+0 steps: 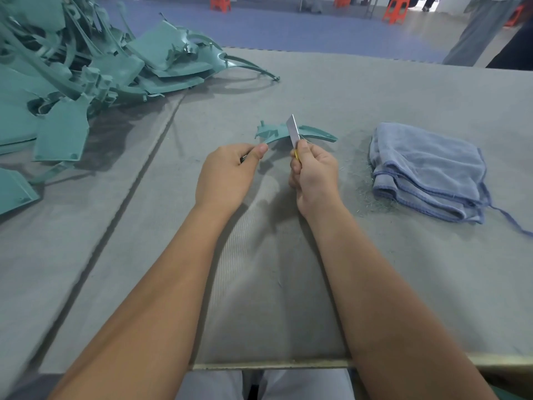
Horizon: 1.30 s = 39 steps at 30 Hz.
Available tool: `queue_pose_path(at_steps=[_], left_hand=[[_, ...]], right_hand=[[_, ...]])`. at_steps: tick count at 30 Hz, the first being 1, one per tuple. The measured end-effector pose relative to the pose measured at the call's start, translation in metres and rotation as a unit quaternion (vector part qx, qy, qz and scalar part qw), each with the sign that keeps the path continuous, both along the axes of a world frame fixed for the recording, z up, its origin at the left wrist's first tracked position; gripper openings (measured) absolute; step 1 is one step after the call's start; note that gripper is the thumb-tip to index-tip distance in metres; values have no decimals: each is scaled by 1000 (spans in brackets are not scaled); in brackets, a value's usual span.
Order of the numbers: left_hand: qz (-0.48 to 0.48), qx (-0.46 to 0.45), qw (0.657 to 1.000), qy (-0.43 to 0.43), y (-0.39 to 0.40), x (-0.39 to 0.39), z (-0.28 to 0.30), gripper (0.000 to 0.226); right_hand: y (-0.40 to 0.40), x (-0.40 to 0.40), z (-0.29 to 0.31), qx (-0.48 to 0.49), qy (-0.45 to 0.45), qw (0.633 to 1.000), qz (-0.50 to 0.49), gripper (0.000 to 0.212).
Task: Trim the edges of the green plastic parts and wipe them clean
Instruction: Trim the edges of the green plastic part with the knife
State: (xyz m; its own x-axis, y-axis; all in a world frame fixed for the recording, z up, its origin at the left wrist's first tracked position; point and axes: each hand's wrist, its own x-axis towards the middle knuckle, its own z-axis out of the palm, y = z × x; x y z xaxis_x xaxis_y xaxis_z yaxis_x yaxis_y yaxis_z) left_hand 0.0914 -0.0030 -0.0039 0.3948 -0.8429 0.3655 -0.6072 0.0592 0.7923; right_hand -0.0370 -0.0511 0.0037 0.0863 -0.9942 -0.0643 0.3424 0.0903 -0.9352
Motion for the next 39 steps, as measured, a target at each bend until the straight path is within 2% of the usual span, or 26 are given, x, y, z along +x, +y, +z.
queue_pose_path(at_steps=[8,12,16,19,22,28,33,37,39], left_hand=[[9,14,1000,-21,1,-6,3,43],[38,5,998,-40,10,7,3,48],[61,9,994,-89,21,28,6,49],[78,34,982,-170,22,28,10,51],[94,39,965,-242,19,28,12,46],[100,-8,965,-241,16,18,11,30],[84,-4,959,-271,16,11,9,34],[88,18,957,-277,14,10,6,35],[99,21,958,-269,13,10,4,34]], right_hand=[[-1,3,0,9,-13,999,-28,33],[-11,-1,2,63,-112,989,-68,36],[-13,-3,-2,54,-120,989,-61,35],[-10,-6,-3,43,-126,990,-46,30],[-9,-10,-3,27,-109,992,-50,21],[-3,-12,2,-31,-34,997,-60,13],[-7,-13,0,-53,60,992,-97,23],[-8,-12,-2,-27,98,990,-95,45],[-8,-12,-4,-30,115,988,-94,41]])
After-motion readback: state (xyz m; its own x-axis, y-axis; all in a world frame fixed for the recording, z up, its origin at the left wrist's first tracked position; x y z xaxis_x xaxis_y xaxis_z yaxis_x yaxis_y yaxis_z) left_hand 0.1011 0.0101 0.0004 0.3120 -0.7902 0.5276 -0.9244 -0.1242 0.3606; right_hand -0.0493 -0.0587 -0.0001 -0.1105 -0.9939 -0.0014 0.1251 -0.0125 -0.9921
